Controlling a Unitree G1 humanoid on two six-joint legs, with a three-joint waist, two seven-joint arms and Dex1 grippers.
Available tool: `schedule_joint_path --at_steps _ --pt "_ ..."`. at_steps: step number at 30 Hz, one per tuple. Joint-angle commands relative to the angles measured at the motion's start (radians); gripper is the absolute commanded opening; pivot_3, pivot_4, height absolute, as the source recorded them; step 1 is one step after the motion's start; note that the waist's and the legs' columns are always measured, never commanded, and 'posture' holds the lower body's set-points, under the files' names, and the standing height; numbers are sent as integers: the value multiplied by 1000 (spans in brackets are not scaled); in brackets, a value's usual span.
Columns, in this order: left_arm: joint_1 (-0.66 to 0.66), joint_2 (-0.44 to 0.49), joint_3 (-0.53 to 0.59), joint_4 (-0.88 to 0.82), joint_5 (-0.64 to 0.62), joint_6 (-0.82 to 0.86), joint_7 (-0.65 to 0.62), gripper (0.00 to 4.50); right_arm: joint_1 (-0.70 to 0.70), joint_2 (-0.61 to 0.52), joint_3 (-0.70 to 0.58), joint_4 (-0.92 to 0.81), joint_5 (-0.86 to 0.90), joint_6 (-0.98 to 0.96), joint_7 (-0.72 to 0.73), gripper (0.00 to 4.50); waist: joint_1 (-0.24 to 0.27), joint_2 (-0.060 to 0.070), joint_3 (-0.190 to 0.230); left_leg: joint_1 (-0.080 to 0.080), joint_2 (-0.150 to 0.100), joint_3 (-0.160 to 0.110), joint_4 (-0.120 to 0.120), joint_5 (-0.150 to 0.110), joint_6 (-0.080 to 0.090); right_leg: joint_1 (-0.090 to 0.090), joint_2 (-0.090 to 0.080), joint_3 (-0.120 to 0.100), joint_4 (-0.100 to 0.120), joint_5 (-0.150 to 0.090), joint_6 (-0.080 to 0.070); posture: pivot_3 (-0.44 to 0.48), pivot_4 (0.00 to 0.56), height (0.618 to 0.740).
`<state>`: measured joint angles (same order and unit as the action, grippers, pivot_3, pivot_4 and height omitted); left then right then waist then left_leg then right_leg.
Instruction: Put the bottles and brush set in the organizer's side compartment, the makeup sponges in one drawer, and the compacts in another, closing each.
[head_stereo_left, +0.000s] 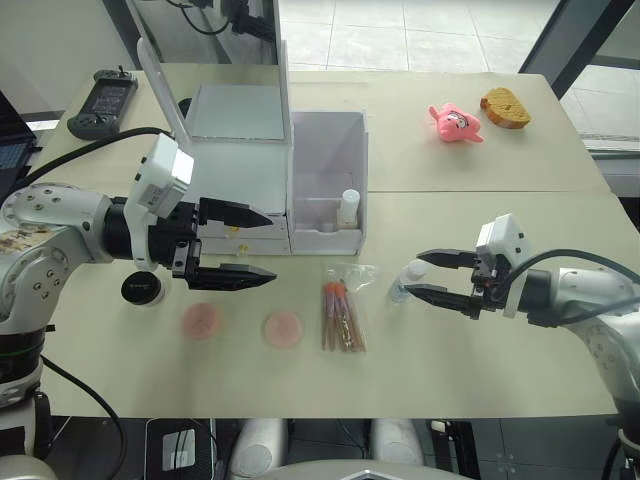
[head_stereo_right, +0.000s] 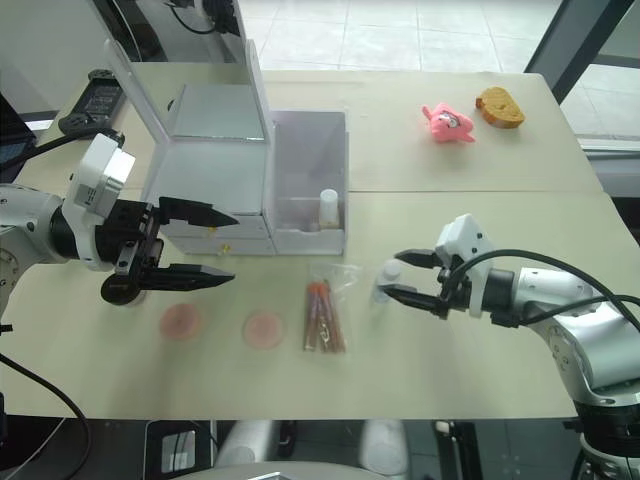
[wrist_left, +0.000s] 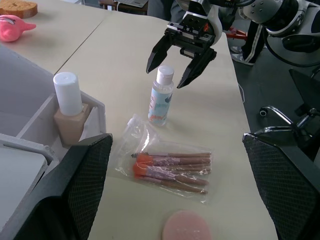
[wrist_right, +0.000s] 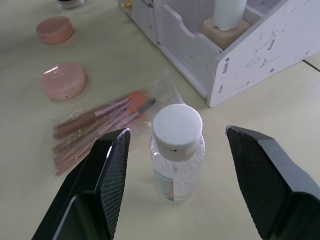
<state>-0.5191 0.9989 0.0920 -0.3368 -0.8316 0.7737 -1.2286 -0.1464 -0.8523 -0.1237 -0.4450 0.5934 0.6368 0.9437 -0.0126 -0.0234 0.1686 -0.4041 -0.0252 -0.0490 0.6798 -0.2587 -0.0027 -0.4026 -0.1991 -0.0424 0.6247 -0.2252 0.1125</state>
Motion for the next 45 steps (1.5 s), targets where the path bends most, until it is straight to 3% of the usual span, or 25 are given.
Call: schedule_joint_path --at_steps 1,5,10,16,21,26,30,39,45 --pt "-13 9 11 -11 5 -6 -9 4500 -6 14 -1 -4 -10 -48 6 2033 0 0 0 0 0 0 0 0 0 0 0 0 0 0 0 0 150 740" --pt "-10 7 18 -13 3 0 -3 4500 0 35 -2 1 -9 -74 13 874 0 0 0 0 0 0 0 0 0 0 0 0 0 0 0 0 150 740" --pt "-3 9 30 -12 -4 8 4 4500 -9 53 -26 7 5 -93 16 875 0 0 0 0 0 0 0 0 0 0 0 0 0 0 0 0 150 740" --pt "27 15 52 -2 7 -2 7 4500 -123 42 -56 11 80 -42 18 875 -2 0 0 0 0 0 0 0 0 0 0 0 0 0 0 0 150 740" --pt "105 12 122 20 17 -19 35 4500 -352 24 26 32 116 80 10 875 -10 0 0 0 0 0 -1 0 0 -1 0 0 1 0 -1 0 150 740" --pt "285 -16 261 72 108 -137 88 4500 -725 129 186 173 65 172 -14 875 -32 1 0 1 1 0 -3 1 -2 -2 1 0 1 -2 -3 0 150 740" --pt "411 -87 328 -13 114 -158 177 4500 -870 211 280 313 -16 165 -8 875 -28 -1 0 0 2 -3 -3 3 -6 -2 3 -1 1 -2 -3 0 150 740" --pt "572 -164 438 -176 59 -122 311 4500 -956 330 434 538 -207 2 83 875 -31 -1 0 -1 2 -4 -3 4 -8 -3 4 -1 2 -2 -3 0 150 740" --pt "616 -183 455 -237 27 -107 372 4500 -955 429 460 671 -279 -63 94 875 -34 -1 0 0 3 -3 -3 5 -9 -4 4 0 2 -1 -3 0 150 740"
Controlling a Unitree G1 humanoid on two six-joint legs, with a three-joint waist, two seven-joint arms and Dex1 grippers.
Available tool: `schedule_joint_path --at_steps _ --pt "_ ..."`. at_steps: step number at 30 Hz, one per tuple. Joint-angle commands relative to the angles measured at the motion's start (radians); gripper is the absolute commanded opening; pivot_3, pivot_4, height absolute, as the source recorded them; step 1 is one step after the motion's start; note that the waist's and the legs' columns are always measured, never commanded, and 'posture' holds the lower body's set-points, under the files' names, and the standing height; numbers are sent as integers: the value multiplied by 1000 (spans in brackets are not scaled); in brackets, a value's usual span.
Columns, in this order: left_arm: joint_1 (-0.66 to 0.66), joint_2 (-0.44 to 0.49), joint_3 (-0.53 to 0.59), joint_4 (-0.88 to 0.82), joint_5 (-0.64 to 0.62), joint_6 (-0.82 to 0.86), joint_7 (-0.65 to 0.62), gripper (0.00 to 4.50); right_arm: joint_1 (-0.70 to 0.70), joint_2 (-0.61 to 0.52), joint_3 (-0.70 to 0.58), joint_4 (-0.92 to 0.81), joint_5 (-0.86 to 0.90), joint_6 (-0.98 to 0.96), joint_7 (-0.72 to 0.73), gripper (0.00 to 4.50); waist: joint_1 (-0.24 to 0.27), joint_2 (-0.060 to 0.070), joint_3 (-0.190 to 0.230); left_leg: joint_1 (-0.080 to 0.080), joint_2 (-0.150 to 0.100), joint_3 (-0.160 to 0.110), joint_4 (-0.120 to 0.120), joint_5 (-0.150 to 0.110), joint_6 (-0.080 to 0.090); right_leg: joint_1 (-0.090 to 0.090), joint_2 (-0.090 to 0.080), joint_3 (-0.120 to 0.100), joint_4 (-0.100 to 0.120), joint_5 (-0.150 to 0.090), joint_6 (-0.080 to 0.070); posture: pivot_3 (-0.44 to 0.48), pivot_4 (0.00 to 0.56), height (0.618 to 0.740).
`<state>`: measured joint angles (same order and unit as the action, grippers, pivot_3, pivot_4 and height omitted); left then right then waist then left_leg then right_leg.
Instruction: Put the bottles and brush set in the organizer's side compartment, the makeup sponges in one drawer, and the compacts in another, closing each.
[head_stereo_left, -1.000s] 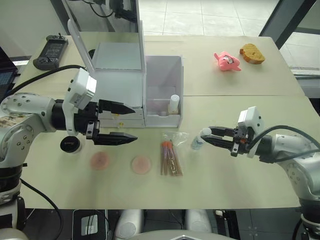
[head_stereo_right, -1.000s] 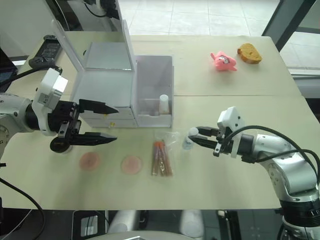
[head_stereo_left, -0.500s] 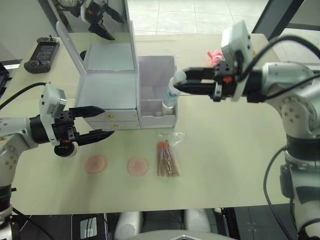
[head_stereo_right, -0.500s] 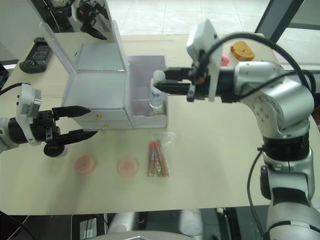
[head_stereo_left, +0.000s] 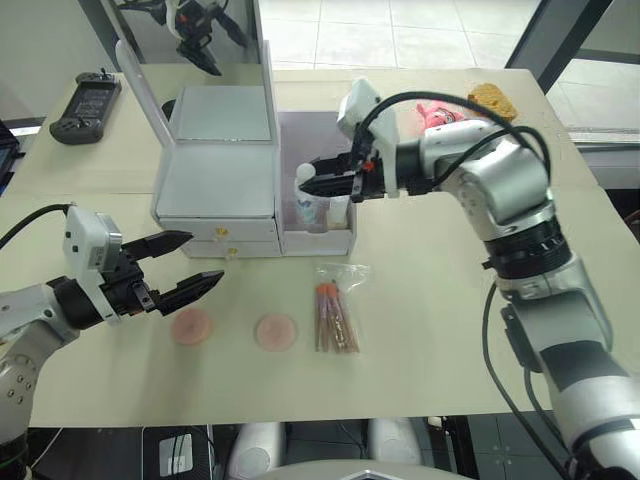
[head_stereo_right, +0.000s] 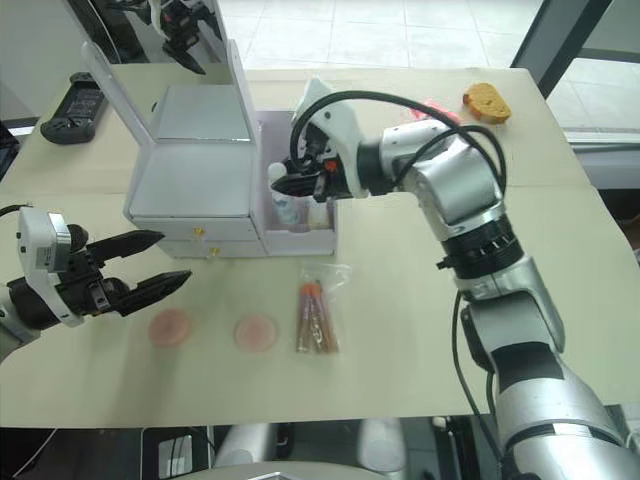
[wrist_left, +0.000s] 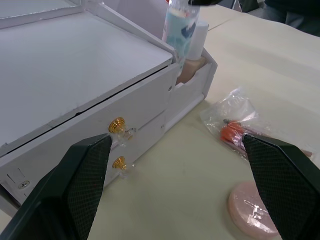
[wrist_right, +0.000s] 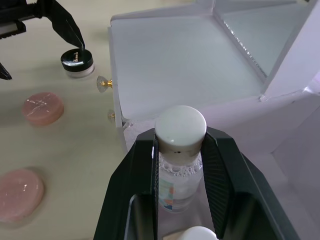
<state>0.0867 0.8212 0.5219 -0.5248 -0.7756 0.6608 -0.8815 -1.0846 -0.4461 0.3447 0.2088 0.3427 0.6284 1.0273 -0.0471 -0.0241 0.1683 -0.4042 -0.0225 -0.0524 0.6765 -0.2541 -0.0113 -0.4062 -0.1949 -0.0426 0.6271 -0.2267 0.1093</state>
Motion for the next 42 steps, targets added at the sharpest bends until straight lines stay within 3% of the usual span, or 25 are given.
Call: schedule_joint_path --at_steps 1,10,21,25,30,33,36,42 --pt "14 -6 25 -54 -34 7 32 4500 -16 35 -5 33 -40 -68 14 875 1 0 0 0 0 0 0 0 0 0 0 0 0 0 0 0 150 740" --pt "3 7 9 -57 -54 2 61 4500 -9 106 11 145 -132 -132 48 875 0 0 0 1 0 0 0 0 -1 0 1 0 0 0 0 0 150 740" --pt "-24 37 -28 -6 -4 -33 31 4500 -3 102 -48 118 -125 -114 65 4449 0 0 0 2 2 0 -2 0 -1 0 2 1 0 0 0 0 150 740" --pt "-52 25 30 64 -15 -55 30 4500 -17 60 -156 68 -31 -68 107 4449 3 0 0 1 2 0 -2 0 -1 0 2 1 0 0 0 0 150 740" --pt "-69 36 195 258 -14 -123 -7 4500 32 -57 -287 35 43 -83 158 4449 3 0 0 1 2 0 -2 0 -1 0 2 1 -1 0 0 0 150 740" --pt "-80 70 289 539 78 -264 -33 4500 99 -171 -431 77 73 -146 150 4449 6 0 0 2 2 1 -3 -1 0 1 2 0 -1 0 0 0 150 740" --pt "-80 111 309 801 179 -427 -61 4500 196 -269 -523 135 34 -292 110 4449 8 0 0 2 2 3 -3 -1 1 1 2 0 -2 0 0 0 150 740" --pt "-82 119 306 1097 253 -609 -91 4500 415 -374 -682 354 -23 -528 -36 4449 6 0 0 4 2 5 -6 -2 3 2 1 1 -3 0 0 0 150 740"
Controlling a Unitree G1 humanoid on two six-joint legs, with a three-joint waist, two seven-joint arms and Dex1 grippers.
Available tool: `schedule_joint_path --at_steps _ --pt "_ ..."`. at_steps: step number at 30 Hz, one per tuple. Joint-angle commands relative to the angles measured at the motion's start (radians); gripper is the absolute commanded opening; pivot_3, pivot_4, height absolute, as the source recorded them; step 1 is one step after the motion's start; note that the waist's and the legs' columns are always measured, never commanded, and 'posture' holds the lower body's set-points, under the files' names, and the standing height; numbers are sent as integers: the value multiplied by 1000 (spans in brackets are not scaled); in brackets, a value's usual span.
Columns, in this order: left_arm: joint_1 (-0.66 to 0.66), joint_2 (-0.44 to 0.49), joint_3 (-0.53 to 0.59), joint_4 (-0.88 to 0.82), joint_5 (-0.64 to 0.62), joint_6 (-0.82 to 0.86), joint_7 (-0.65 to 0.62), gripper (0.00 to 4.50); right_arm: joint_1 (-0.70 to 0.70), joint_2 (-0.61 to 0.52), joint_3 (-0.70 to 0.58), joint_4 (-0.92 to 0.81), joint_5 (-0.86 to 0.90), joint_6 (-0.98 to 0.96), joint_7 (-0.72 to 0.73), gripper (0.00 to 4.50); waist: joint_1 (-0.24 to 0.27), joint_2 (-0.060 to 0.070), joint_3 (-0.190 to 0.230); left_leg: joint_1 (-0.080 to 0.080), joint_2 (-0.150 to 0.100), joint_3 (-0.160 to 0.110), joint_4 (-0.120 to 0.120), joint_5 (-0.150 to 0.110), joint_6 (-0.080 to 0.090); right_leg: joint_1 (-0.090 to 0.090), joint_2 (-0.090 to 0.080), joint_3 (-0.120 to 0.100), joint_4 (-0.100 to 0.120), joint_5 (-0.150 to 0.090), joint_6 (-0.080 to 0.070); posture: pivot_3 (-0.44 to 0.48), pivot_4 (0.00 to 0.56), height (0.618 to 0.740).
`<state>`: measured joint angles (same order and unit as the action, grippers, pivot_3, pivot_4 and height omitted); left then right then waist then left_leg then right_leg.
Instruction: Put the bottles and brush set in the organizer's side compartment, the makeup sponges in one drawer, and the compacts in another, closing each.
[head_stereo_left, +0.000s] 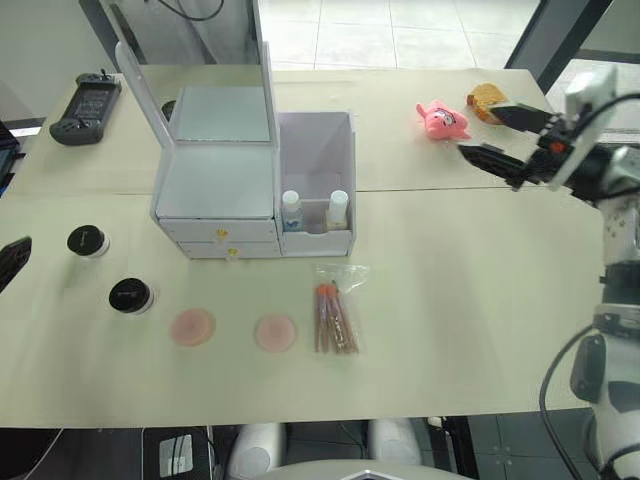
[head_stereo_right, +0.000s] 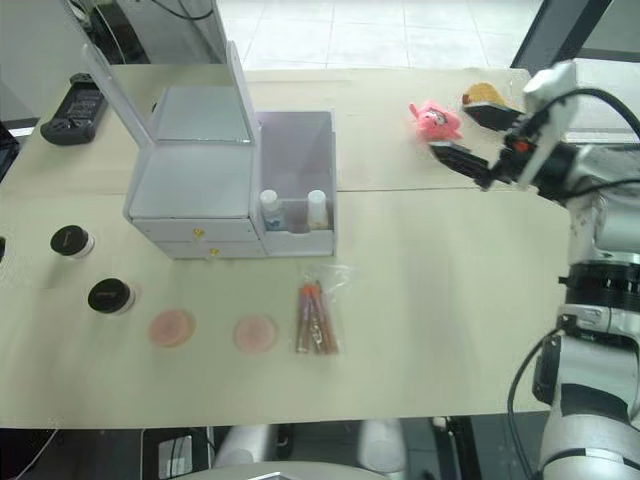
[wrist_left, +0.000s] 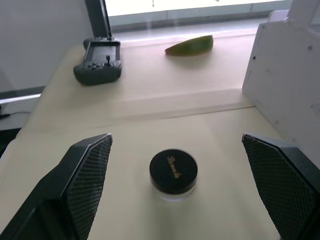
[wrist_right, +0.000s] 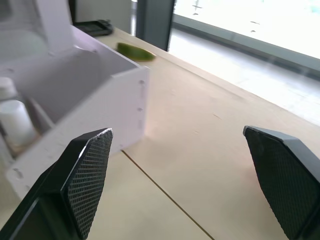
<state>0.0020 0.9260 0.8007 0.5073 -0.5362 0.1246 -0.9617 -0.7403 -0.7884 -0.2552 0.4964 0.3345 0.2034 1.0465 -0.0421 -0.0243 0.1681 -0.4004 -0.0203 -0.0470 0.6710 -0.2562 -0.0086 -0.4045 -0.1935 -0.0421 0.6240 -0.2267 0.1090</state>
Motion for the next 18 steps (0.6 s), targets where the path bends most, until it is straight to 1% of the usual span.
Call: schedule_joint_path --at_steps 1,5,8,11,14,17,18 --pt "1 13 34 98 11 -85 -10 4500 114 -36 -103 77 -10 -123 -67 4449 2 0 0 0 0 0 0 0 0 0 0 0 0 0 0 0 150 740" --pt "8 19 29 206 19 -142 -22 4500 236 -27 -144 91 2 -170 -107 4449 -4 0 0 1 0 1 -3 0 1 0 0 1 0 0 0 0 150 740" --pt "-2 23 26 230 15 -155 -24 4500 275 -17 -147 97 4 -187 -121 4449 -11 0 0 3 1 3 -3 -1 2 0 0 1 0 0 0 0 150 740" --pt "-10 26 21 230 9 -157 -35 4500 275 -12 -138 109 0 -198 -133 4449 -11 0 0 3 1 3 -3 -1 2 0 0 1 0 0 0 0 150 740" --pt "-24 42 18 207 8 -143 -41 4500 246 -4 -123 89 4 -185 -136 4449 -7 0 0 3 1 3 -3 -1 2 0 0 1 0 0 0 0 150 740" --pt "-45 51 6 134 -12 -105 -66 4500 207 6 -114 33 41 -128 -117 4449 -5 0 0 3 1 3 -3 -1 2 0 0 1 0 0 -1 0 150 740" --pt "-41 48 -6 72 -32 -68 -92 4500 190 10 -114 12 65 -89 -109 4449 -4 0 0 3 1 3 -3 -1 2 0 0 1 0 0 -1 0 150 740"
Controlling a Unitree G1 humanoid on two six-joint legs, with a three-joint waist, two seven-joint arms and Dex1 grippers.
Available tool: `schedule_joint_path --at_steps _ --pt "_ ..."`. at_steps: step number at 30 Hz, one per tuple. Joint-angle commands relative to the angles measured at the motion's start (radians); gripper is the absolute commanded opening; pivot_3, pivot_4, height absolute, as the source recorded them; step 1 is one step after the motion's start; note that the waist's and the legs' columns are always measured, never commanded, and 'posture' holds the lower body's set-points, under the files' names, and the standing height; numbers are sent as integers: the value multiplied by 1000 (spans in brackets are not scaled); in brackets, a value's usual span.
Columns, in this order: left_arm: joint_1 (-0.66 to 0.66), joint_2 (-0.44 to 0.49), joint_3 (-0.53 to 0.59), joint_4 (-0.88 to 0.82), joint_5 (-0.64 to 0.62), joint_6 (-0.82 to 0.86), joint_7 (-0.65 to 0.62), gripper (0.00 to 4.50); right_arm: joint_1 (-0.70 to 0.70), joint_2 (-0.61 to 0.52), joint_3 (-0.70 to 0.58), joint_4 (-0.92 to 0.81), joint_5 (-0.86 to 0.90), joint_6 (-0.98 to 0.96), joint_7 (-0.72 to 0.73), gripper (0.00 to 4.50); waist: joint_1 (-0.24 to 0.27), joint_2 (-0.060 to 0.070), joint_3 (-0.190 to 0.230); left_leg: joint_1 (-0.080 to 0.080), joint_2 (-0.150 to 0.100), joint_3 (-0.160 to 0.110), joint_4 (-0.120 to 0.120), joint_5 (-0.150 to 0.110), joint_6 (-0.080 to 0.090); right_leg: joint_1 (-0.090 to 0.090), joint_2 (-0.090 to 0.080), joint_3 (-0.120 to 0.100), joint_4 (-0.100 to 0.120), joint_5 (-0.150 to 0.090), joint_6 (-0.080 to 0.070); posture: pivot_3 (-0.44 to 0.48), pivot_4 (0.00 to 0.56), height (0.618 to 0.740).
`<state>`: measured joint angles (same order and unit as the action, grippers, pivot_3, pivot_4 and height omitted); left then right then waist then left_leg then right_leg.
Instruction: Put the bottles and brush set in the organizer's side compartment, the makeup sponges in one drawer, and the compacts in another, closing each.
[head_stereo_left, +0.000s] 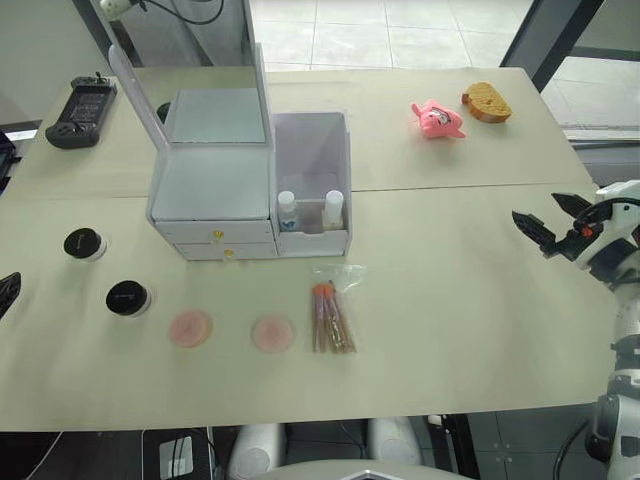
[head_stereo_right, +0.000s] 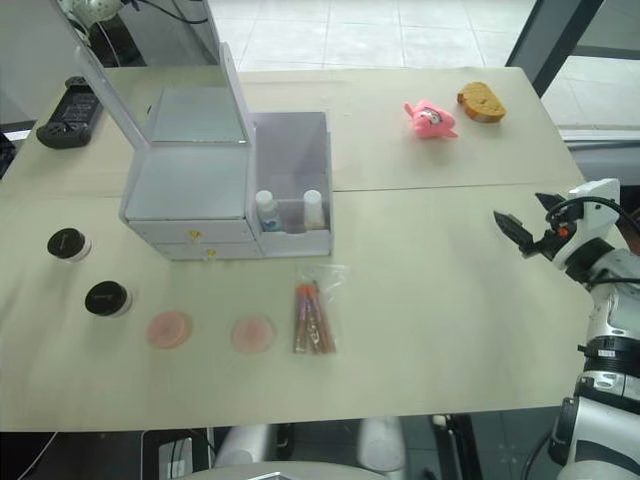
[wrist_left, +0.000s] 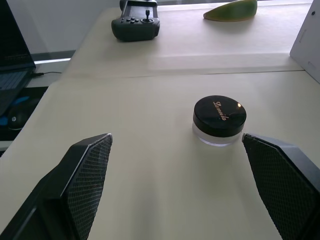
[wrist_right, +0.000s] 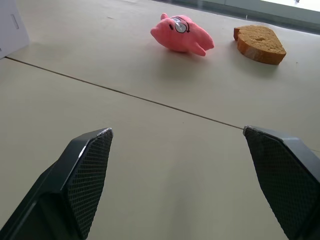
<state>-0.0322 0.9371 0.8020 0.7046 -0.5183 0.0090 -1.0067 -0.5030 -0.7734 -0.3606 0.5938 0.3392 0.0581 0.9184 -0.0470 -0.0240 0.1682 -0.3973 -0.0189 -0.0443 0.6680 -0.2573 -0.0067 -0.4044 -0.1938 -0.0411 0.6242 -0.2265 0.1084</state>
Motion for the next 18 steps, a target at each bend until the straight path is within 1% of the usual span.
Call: schedule_joint_path --at_steps 1,4,6,8,9,12,15,18 --pt "3 33 -27 -220 -78 102 -77 4500 -60 -4 1 -129 90 113 44 4449 1 0 0 0 0 0 0 0 0 0 0 0 0 0 0 0 150 740" --pt "25 35 -76 -461 -160 252 -126 4500 -84 -3 31 -288 193 290 99 4449 7 0 0 -1 0 -2 1 0 0 0 0 0 0 0 0 0 150 740" --pt "32 60 -101 -608 -225 367 -148 4500 -95 -16 58 -415 272 420 130 4449 7 0 0 -1 0 -2 1 0 0 0 0 0 0 0 0 0 150 740" --pt "28 88 -114 -722 -289 465 -159 4500 -100 -34 81 -507 319 506 153 4449 5 0 0 -1 0 -3 1 0 0 0 0 0 0 0 0 0 150 740" --pt "10 116 -134 -784 -324 518 -163 4500 -109 -49 99 -552 339 546 167 4449 5 0 0 -2 0 -3 1 0 0 0 1 0 0 0 0 0 150 740" --pt "-22 185 -189 -922 -399 630 -191 4500 -118 -88 135 -670 398 651 198 4449 7 1 0 -2 0 -4 1 0 0 0 0 0 0 0 0 0 150 740" --pt "-41 237 -265 -1040 -437 689 -226 4500 -90 -141 166 -821 483 769 231 4449 8 1 1 -1 0 -4 0 -1 1 0 1 0 0 0 0 0 150 740" --pt "-90 233 -351 -1138 -489 726 -228 4500 -45 -188 173 -943 569 862 250 4449 8 1 1 -1 0 -4 0 -1 1 0 1 0 0 0 0 0 150 740"
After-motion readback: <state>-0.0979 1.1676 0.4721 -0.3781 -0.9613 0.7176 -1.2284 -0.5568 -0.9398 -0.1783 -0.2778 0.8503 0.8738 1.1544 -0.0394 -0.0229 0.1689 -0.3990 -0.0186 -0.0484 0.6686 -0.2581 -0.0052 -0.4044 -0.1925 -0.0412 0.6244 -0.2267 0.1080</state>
